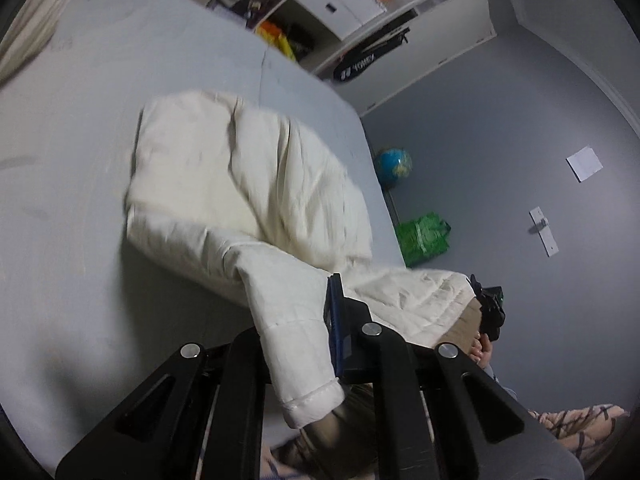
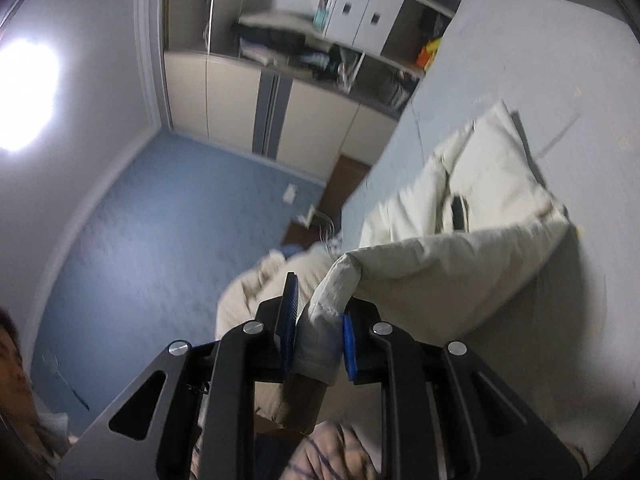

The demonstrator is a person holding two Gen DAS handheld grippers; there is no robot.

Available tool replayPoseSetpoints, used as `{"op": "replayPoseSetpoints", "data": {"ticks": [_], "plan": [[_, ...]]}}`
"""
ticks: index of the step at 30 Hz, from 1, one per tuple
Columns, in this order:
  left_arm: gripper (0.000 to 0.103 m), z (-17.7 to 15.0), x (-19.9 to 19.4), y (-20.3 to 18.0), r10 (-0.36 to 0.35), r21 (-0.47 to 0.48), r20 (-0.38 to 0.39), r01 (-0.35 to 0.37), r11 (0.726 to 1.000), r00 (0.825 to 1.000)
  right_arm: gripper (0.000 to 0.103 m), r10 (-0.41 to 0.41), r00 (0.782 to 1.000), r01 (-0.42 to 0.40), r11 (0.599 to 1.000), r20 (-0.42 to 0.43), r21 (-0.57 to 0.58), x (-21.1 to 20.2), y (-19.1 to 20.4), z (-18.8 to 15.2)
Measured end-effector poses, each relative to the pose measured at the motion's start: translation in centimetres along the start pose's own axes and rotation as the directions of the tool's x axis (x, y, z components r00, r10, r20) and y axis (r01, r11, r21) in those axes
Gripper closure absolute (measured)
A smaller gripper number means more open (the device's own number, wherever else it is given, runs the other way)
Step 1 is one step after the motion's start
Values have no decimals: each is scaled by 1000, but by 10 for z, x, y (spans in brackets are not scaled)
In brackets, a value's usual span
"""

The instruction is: Fold large clothes

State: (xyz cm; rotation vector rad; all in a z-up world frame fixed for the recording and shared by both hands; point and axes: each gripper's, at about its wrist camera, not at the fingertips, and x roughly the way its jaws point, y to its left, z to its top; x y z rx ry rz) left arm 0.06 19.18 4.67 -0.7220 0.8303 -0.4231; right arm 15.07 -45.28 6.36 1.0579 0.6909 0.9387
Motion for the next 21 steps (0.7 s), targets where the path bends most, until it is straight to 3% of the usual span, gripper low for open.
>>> {"op": "replayPoseSetpoints", "data": {"ticks": [10, 16, 21], "plan": [[93, 84, 30, -2, 76, 36, 73, -79, 996, 994, 87, -46, 989, 26, 990, 142, 142, 59, -32, 80], [93, 134, 65, 29, 135, -63, 70, -131, 989, 988, 87, -161, 973, 123, 968, 165, 219, 103, -61, 117], [92, 171, 105, 55, 198, -112, 35, -192, 975, 980, 87, -286, 946, 237, 932, 152, 275, 139, -96, 142]]}}
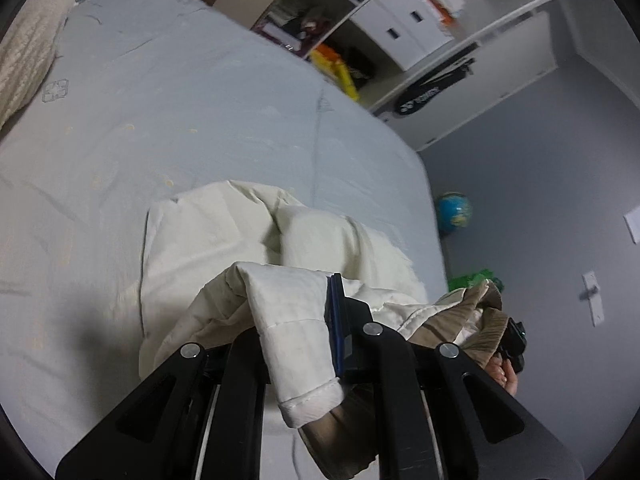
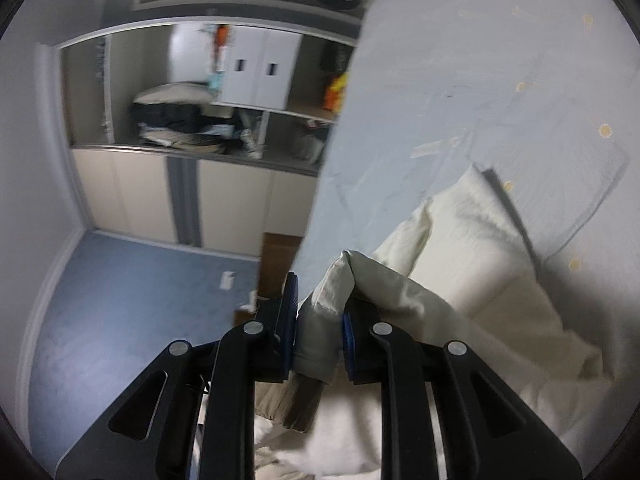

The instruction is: Fold large clothes

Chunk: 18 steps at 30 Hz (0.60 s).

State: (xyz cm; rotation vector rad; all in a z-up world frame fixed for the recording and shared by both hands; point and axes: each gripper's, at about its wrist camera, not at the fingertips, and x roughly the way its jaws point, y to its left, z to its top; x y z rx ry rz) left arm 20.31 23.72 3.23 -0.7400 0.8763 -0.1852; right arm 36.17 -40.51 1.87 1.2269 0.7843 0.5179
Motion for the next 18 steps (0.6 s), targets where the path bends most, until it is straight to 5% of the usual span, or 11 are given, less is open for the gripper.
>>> {"op": "replayPoseSetpoints", "data": {"ticks": [8, 18], "plan": [[90, 40, 83, 31, 111, -74, -76, -117, 990, 991, 87, -133, 991, 133, 989, 6, 65, 50, -48, 20], [89, 29, 121, 45, 187, -24, -71, -189, 982, 980, 89, -217, 976, 217, 976, -3, 11, 72, -72, 21]]}}
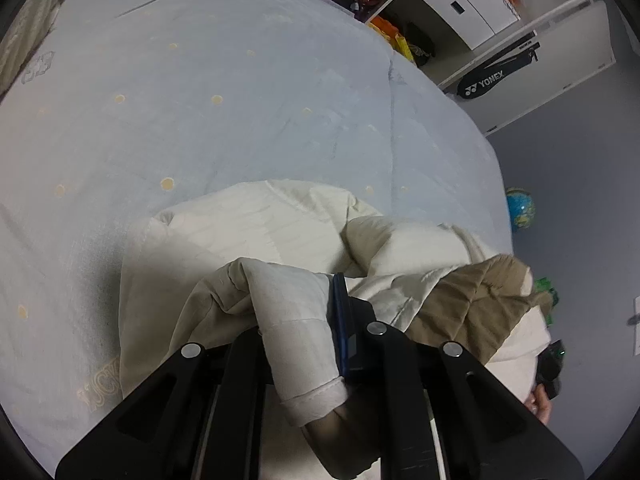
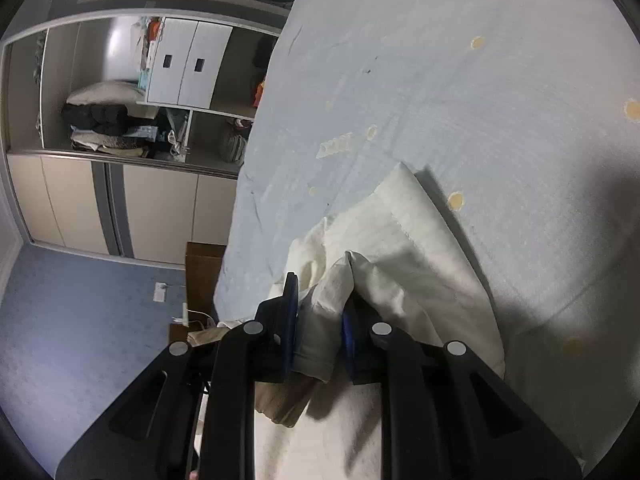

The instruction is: Fold large clothes

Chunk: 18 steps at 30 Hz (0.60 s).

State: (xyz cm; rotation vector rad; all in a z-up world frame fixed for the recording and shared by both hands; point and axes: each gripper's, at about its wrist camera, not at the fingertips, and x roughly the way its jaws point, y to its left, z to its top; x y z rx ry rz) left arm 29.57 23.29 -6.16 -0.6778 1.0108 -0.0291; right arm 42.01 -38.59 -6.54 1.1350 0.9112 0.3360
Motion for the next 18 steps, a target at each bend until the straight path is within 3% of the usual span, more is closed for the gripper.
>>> {"op": "replayPoseSetpoints", "data": {"ticks": [8, 13, 18], "plan": [[90, -15, 18, -4, 100, 49, -3, -100, 994, 995, 92, -88, 996, 90, 991, 30, -103, 8, 0, -9], [90, -21, 26, -1, 123, 64, 3, -123, 990, 992, 93, -163, 986, 167, 970, 37, -175, 15, 1, -13], [90, -27, 29, 6, 111, 60, 13, -111, 992, 994, 94, -178, 983, 185, 958, 51, -219, 18, -2, -19]]}}
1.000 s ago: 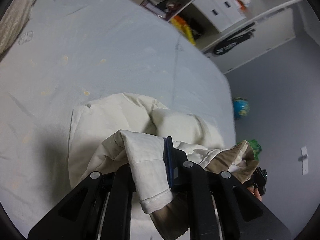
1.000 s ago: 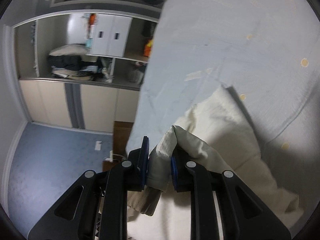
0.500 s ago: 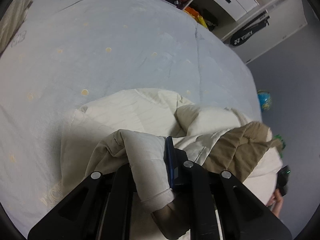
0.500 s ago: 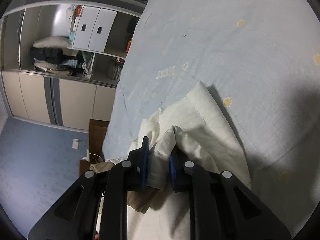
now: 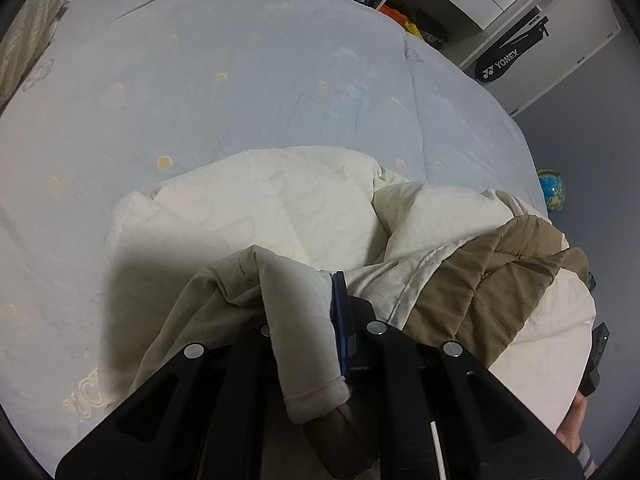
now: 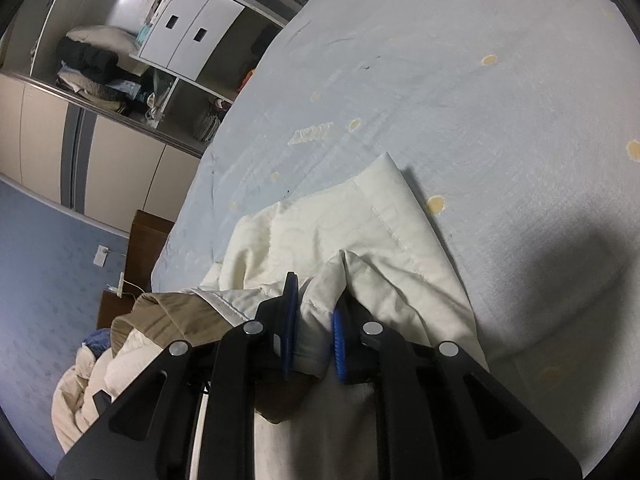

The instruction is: Fold large clothes

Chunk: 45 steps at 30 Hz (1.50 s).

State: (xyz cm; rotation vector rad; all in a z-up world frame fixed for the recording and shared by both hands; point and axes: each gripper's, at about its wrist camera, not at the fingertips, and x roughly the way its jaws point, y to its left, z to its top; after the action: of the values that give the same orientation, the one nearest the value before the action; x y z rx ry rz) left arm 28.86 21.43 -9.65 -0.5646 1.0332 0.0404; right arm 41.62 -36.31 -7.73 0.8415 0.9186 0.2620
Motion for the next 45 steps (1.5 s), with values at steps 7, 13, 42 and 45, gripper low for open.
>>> {"op": "replayPoseSetpoints", "data": {"ticks": [7, 13, 42, 45], "plan": [[90, 4, -3, -3, 15, -14, -14, -15, 1000, 1000, 92, -7, 1000, 7, 1000, -22, 1, 0, 3, 2], [90, 12, -33, -9, 14, 19, 20, -14, 1000, 1000, 75, 15, 997, -12, 999, -81, 36, -8, 17, 17], [7, 2, -175, -64, -37, 175, 324, -22, 984, 945, 31, 153, 982, -155, 988, -114, -10, -81, 72, 11], [7, -4, -179, -86, 35, 268, 353, -137, 954, 935, 31, 140, 980, -147, 988, -142, -46, -78, 75, 1]]}}
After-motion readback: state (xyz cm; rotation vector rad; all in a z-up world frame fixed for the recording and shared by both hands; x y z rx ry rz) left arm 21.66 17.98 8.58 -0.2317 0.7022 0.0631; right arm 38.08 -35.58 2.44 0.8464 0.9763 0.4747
